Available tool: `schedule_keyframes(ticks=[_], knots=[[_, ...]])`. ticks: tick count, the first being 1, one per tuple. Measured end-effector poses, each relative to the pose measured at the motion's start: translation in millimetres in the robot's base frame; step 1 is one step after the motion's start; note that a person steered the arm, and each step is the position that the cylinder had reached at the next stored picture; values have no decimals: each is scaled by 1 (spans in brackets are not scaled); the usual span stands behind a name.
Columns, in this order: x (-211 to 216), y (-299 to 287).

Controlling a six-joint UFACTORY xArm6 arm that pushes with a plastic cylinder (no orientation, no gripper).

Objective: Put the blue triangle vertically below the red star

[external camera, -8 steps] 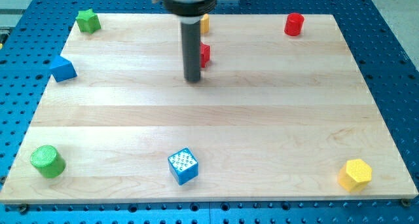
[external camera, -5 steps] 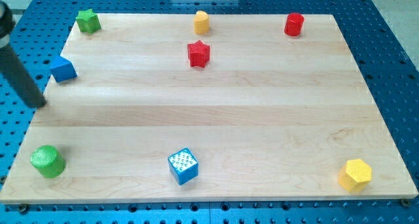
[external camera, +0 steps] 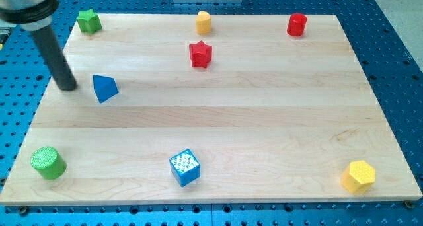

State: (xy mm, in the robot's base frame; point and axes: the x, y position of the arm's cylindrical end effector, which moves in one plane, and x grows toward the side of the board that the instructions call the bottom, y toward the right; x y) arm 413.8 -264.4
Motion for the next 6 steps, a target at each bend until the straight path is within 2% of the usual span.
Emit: schedule_keyframes(ticks=[1, 2, 3, 4, 5, 6], knots=[[1, 62], [7, 92], [44, 90], [51, 143], [38, 184], [45, 127]])
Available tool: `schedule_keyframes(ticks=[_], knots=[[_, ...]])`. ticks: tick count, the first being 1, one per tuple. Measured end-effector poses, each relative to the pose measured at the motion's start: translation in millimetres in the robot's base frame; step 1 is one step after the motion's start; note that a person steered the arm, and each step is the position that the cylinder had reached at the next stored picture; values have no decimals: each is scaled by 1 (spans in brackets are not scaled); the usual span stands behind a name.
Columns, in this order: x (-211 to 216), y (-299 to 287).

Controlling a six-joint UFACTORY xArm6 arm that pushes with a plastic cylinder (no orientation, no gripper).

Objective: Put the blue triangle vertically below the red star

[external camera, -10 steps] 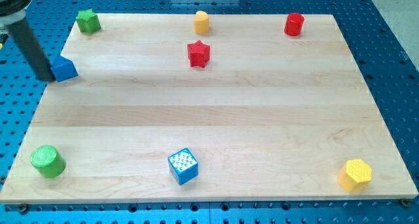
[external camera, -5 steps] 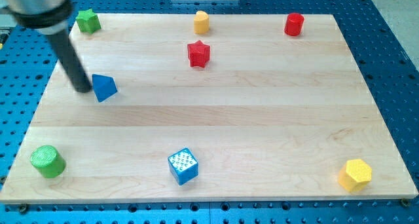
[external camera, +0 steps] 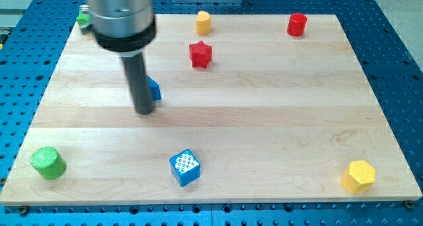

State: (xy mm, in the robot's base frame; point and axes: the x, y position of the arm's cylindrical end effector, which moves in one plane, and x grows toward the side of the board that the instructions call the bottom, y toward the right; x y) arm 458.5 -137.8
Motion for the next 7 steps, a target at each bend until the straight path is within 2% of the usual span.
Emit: schedule_keyframes(ticks=[1, 2, 3, 4, 5, 6, 7], knots=[[-26, -13], [-46, 53], [-38, 75], [15, 71], [1, 119], [-17, 123], [-1, 99]])
